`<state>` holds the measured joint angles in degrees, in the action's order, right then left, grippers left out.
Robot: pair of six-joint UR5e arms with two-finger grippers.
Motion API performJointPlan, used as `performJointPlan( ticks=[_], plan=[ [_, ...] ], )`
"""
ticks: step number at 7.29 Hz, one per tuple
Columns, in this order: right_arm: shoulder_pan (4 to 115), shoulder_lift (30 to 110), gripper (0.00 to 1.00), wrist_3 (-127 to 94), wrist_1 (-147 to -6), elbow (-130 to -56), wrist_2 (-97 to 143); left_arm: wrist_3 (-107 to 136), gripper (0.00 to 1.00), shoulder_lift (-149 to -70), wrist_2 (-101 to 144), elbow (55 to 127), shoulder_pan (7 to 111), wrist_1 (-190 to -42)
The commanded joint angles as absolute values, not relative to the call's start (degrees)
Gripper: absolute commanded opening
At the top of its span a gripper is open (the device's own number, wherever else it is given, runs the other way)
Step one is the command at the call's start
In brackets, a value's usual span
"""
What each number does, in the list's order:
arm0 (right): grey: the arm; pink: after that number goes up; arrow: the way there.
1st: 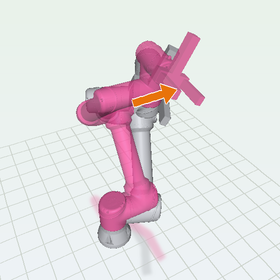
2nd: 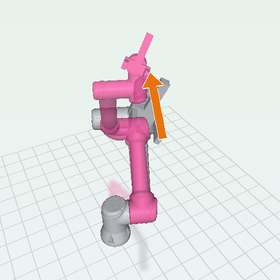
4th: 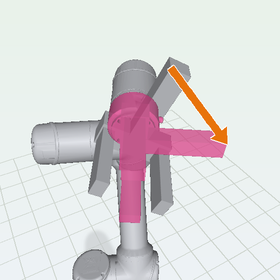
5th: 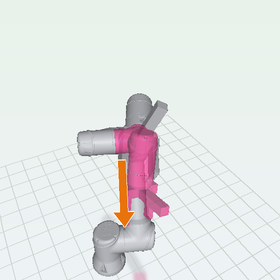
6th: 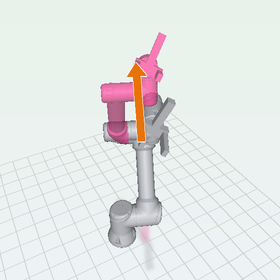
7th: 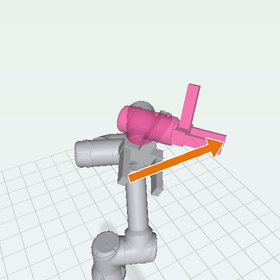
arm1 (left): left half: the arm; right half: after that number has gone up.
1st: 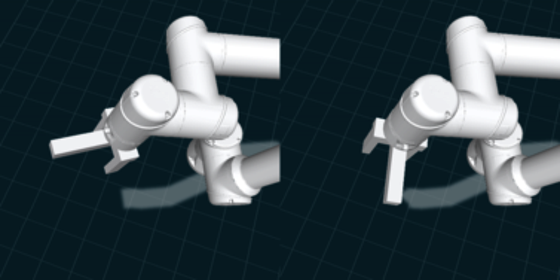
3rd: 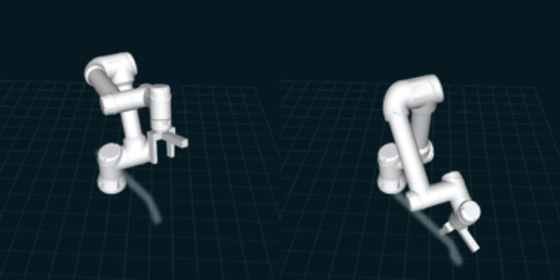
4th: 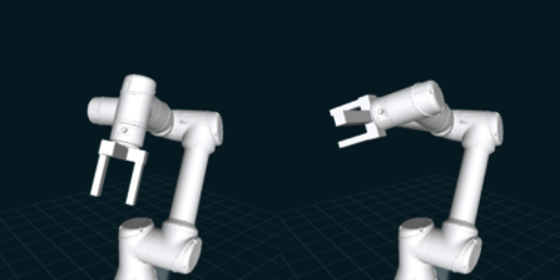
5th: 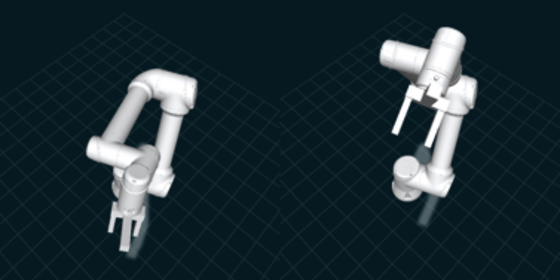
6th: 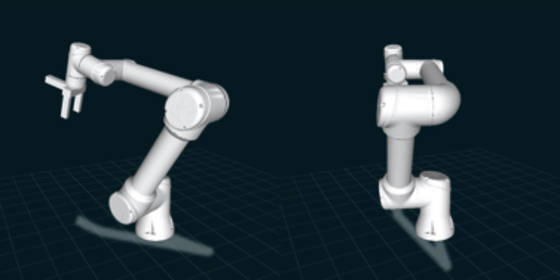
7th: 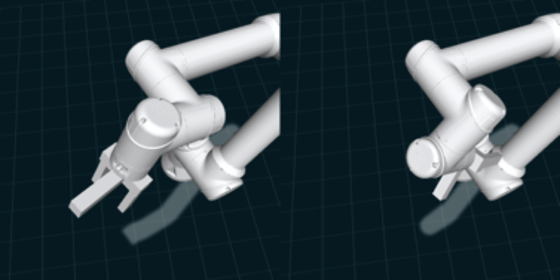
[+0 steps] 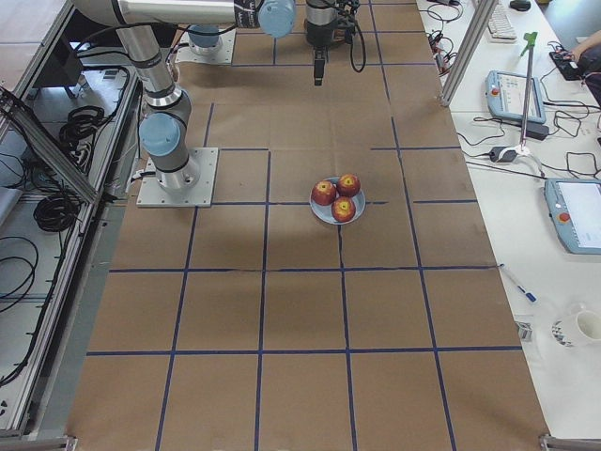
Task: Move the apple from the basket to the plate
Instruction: 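Lower the left gripper and grasp the yellow-red apple in the basket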
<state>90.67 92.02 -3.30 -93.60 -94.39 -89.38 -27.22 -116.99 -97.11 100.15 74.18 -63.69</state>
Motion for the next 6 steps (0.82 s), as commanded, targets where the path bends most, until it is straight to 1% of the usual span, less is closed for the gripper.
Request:
performJointPlan(
  ticks=[1,2,4,6],
  plan=[
    [90.7,92.0,1.0,-3.3,-93.6,-94.4,-89.4,-27.2,0.44,-116.4,-97.1,99.8,74.3,-63.7],
    [90.7,92.0,1.0,-3.3,-93.6,-94.4,-89.4,-26.0,0.44,-115.1,-95.5,97.8,74.4,-63.7],
    [90.7,92.0,1.0,-3.3,-93.6,-94.4,-89.4,-16.3,0.44,-112.5,-94.0,93.0,77.7,-66.8],
    [90.7,92.0,1.0,-3.3,-93.6,-94.4,-89.4,-1.5,0.44,-111.2,-93.1,92.6,87.5,-67.1]
  ],
)
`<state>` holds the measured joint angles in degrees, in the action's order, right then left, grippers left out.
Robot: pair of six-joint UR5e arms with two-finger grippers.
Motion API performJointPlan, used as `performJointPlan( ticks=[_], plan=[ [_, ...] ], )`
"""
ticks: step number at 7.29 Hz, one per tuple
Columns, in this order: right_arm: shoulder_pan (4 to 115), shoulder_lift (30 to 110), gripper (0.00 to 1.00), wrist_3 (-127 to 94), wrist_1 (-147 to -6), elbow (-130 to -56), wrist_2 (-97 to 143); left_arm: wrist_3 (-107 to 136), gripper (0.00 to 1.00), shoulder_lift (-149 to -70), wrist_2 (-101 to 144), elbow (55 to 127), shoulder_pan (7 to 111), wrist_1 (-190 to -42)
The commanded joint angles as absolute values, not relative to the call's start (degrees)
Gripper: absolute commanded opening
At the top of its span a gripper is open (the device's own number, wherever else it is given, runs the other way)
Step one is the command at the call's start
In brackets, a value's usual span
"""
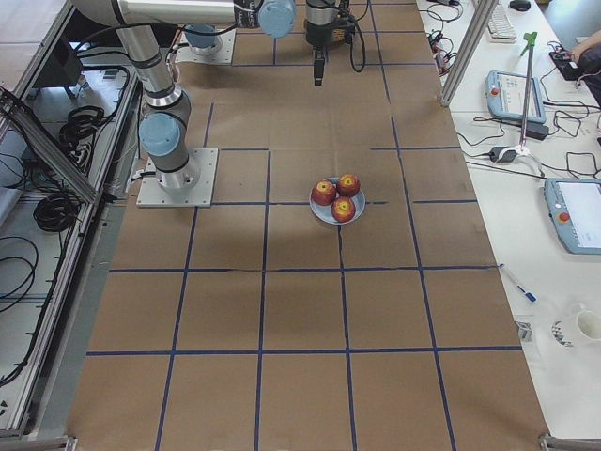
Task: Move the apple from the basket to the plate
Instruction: 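Lift the apple with the left gripper and carry it toward the table center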
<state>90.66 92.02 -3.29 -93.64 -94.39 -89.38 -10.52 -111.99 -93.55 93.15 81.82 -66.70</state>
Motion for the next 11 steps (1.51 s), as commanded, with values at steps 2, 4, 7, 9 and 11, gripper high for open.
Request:
performJointPlan(
  ticks=[2,4,7,9,11],
  plan=[
    [90.7,92.0,1.0,-3.3,-93.7,-94.4,-89.4,14.1,0.44,-112.5,-92.6,92.6,97.9,-66.5],
    [90.6,92.0,1.0,-3.2,-93.7,-94.4,-89.5,24.6,0.44,-117.7,-92.7,90.3,107.9,-62.8],
    [90.6,92.0,1.0,-3.2,-93.7,-94.4,-89.5,25.1,0.46,-126.5,-92.6,84.0,111.9,-60.1],
    [90.6,92.0,1.0,-3.2,-93.7,-94.4,-89.4,25.1,0.46,-126.9,-89.6,84.7,111.8,-59.8],
    [90.6,92.0,1.0,-3.3,-93.6,-94.4,-89.4,25.1,0.5,-128.2,-89.5,84.8,111.8,-57.6]
  ],
)
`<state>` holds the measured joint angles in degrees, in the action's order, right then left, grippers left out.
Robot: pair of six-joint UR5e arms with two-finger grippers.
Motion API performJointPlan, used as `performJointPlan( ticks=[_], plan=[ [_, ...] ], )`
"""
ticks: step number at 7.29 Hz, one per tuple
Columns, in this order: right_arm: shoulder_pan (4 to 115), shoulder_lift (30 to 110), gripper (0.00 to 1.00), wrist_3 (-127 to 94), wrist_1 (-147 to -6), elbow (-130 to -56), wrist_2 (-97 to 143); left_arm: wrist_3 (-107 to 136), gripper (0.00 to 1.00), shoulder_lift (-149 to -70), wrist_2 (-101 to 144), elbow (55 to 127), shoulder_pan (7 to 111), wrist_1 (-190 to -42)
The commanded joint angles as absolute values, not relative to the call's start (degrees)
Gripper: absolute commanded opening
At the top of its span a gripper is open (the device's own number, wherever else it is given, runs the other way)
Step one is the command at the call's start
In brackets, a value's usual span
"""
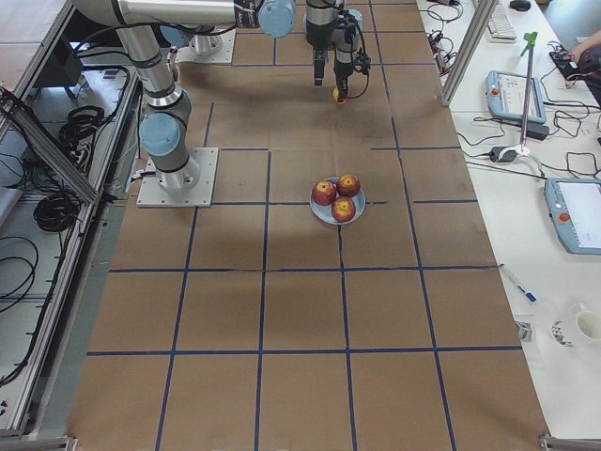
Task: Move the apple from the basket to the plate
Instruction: 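Lift the apple with the left gripper and carry it toward the table center, then set the apple on the table, open the left gripper and withdraw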
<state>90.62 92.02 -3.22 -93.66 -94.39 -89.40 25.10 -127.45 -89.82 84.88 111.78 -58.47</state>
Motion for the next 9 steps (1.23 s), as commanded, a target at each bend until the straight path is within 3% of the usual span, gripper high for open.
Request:
performJointPlan(
  ticks=[1,2,3,4,6,9],
  plan=[
    [90.6,92.0,1.0,-3.2,-93.7,-94.4,-89.4,25.1,0.57,-127.9,-89.5,85.0,111.8,-57.7],
    [90.6,92.0,1.0,-3.3,-93.7,-94.4,-89.4,25.0,0.64,-127.1,-89.6,85.3,112.0,-57.8],
    [90.6,92.0,1.0,-3.2,-93.7,-94.4,-89.5,25.1,0.92,-127.2,-89.7,85.4,112.1,-58.0],
    [90.6,92.0,1.0,-3.2,-93.7,-94.4,-89.4,25.1,0.99,-127.1,-89.8,85.4,112.1,-58.5],
    [90.6,92.0,1.0,-3.2,-93.7,-94.4,-89.4,25.1,0.99,-125.9,-89.8,85.6,112.1,-59.7],
    [90.6,91.9,1.0,-3.2,-93.7,-94.4,-89.4,20.1,0.99,-113.3,-90.4,87.5,110.5,-68.1]
  ],
)
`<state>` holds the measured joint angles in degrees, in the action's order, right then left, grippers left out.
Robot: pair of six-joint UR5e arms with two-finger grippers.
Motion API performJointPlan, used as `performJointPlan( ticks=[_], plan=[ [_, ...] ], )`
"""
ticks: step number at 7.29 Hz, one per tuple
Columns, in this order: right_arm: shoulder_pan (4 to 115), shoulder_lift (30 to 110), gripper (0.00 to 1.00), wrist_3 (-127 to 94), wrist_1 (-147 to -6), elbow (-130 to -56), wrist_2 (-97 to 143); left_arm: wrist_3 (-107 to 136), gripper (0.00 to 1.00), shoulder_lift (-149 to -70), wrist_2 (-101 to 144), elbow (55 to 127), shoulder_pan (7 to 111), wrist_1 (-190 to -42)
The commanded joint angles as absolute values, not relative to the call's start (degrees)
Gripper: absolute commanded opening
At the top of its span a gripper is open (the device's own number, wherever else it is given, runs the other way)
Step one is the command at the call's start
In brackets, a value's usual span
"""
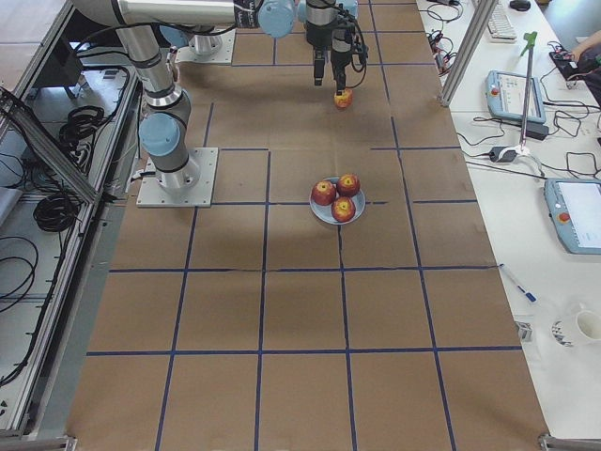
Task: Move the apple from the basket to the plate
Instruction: 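Set the apple on the table, open the left gripper and withdraw, then move the right gripper from the plate over the apple on the table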
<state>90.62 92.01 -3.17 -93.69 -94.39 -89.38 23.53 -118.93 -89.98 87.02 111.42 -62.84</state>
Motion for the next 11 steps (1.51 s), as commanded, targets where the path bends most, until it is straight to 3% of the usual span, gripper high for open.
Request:
performJointPlan(
  ticks=[1,4,6,11],
  plan=[
    [90.6,91.9,1.0,-3.2,-93.7,-94.4,-89.4,16.3,0.99,-108.6,-90.4,87.3,107.9,-73.0],
    [90.9,91.8,1.0,-3.3,-93.9,-94.3,-89.3,3.2,0.99,-92.9,-90.4,87.8,100.5,-92.3],
    [91.4,91.1,1.0,-4.6,-96.1,-93.7,-89.4,-4.5,0.99,-86.3,-90.4,87.8,99.6,-94.9],
    [100.0,83.3,1.0,-15.7,-106.8,-93.3,-89.8,-4.6,0.99,-85.8,-90.1,87.9,96.2,-95.0]
  ],
)
